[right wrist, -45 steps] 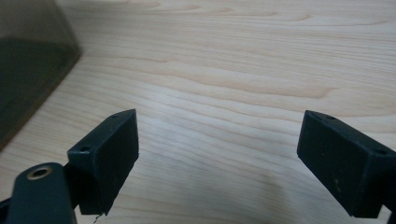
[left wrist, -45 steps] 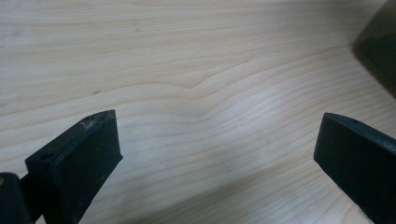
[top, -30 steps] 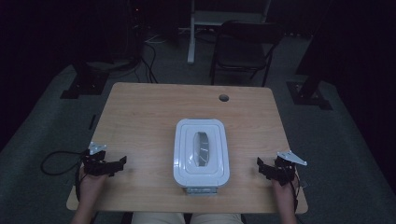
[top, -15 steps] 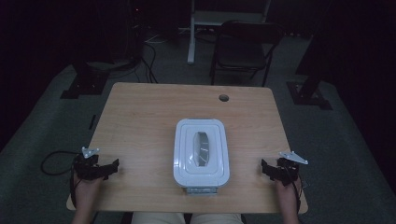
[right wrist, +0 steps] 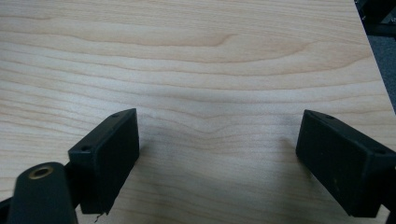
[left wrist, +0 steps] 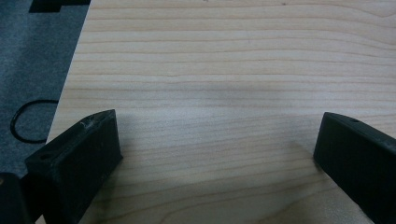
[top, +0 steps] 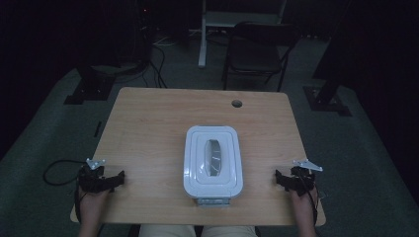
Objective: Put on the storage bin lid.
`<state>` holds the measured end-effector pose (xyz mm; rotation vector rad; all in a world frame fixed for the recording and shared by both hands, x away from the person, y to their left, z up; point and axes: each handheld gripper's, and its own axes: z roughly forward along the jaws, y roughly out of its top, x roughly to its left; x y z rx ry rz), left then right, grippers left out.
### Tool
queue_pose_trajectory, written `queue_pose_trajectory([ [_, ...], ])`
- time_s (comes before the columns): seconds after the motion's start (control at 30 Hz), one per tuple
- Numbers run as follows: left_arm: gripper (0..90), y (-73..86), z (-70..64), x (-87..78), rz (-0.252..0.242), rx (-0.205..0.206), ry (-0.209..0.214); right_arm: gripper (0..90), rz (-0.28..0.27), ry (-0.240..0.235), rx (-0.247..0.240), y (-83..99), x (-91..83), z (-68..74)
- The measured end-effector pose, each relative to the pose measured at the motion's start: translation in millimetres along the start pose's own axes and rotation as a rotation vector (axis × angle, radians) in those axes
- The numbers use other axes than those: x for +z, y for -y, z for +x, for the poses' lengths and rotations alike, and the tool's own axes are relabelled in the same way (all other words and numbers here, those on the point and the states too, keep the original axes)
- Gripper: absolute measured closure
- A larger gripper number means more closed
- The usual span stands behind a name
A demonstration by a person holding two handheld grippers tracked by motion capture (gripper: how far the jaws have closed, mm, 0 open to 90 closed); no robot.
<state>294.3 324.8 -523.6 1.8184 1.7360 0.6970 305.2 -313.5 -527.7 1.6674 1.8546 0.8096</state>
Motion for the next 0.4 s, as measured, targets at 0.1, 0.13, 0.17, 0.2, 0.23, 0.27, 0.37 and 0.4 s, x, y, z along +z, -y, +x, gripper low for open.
queue_pose_trajectory([
  [0.1,1.4,-0.1,0.0,0.2,0.0,0.002,0.002,12.9,0.0,-0.001,-0.001,-0.1,0.2,-0.2],
  [0.13,1.4,-0.1,0.0,0.2,0.0,0.002,0.002,12.9,0.0,-0.002,-0.001,-0.1,0.2,-0.3],
  [0.17,1.4,-0.1,0.0,0.3,-0.002,0.001,0.002,12.9,0.0,-0.002,-0.001,-0.1,0.3,-0.3],
  [0.2,1.4,0.0,-0.1,0.3,-0.002,0.001,0.002,12.9,0.0,-0.002,-0.001,-0.2,0.3,-0.4],
  [0.23,1.4,0.0,0.0,0.3,-0.002,0.001,0.002,12.9,0.0,-0.003,-0.001,-0.2,0.2,-0.4],
  [0.27,1.4,0.0,0.0,0.3,-0.001,0.001,0.002,12.9,0.0,-0.003,0.0,-0.2,0.2,-0.5],
  [0.37,1.4,0.0,-0.1,0.3,-0.001,0.001,0.002,12.9,-0.002,-0.008,0.002,-0.1,0.1,-1.2],
  [0.4,1.4,0.0,0.0,0.3,-0.002,0.001,0.002,12.9,-0.003,-0.01,0.005,0.0,0.0,-1.6],
])
